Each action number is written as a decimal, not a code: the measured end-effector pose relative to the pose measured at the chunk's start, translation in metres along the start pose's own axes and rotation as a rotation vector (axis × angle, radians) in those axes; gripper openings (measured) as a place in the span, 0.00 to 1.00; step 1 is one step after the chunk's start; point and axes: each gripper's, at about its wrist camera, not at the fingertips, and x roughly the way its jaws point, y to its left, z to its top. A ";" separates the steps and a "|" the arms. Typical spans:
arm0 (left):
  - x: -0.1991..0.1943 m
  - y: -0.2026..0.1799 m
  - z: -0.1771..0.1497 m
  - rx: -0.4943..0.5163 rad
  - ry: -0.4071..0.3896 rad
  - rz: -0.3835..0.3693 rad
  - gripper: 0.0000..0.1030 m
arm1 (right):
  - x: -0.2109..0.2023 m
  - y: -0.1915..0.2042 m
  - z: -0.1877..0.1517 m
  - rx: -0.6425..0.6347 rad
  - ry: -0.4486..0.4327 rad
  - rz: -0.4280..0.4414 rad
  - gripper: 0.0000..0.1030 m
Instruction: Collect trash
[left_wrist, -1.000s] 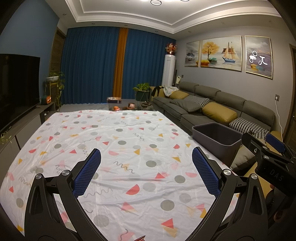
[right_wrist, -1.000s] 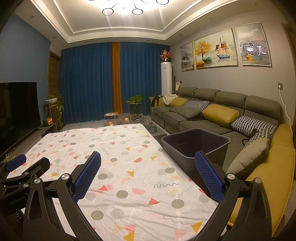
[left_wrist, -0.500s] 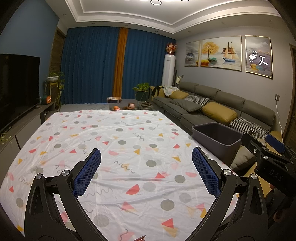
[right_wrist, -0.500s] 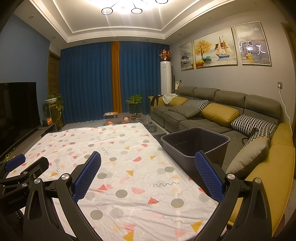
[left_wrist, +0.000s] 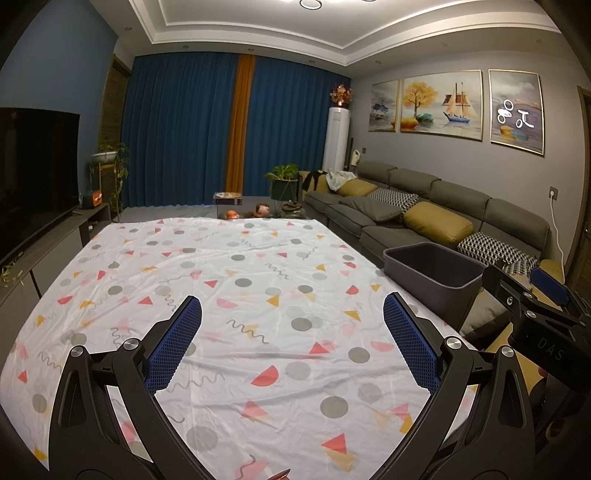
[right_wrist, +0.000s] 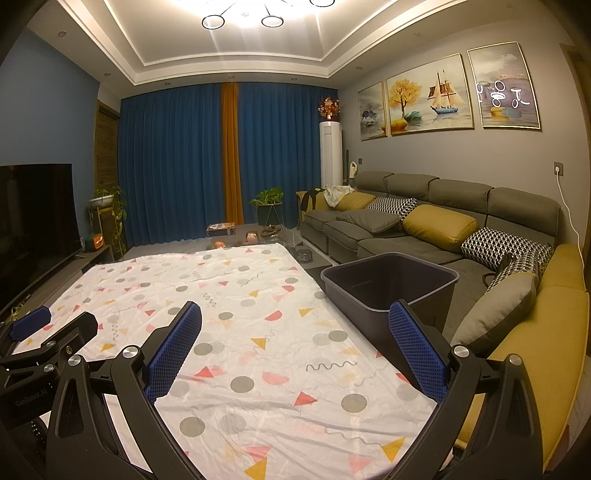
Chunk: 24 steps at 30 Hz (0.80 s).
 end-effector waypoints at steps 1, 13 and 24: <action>0.000 0.000 0.000 0.000 0.000 0.000 0.94 | 0.000 0.000 0.000 -0.001 0.000 0.000 0.95; 0.000 0.001 -0.001 0.001 0.003 -0.014 0.94 | -0.001 0.000 -0.002 0.004 0.003 -0.001 0.95; -0.007 -0.002 0.000 0.030 -0.013 -0.043 0.80 | 0.000 0.001 -0.005 0.006 0.004 0.000 0.95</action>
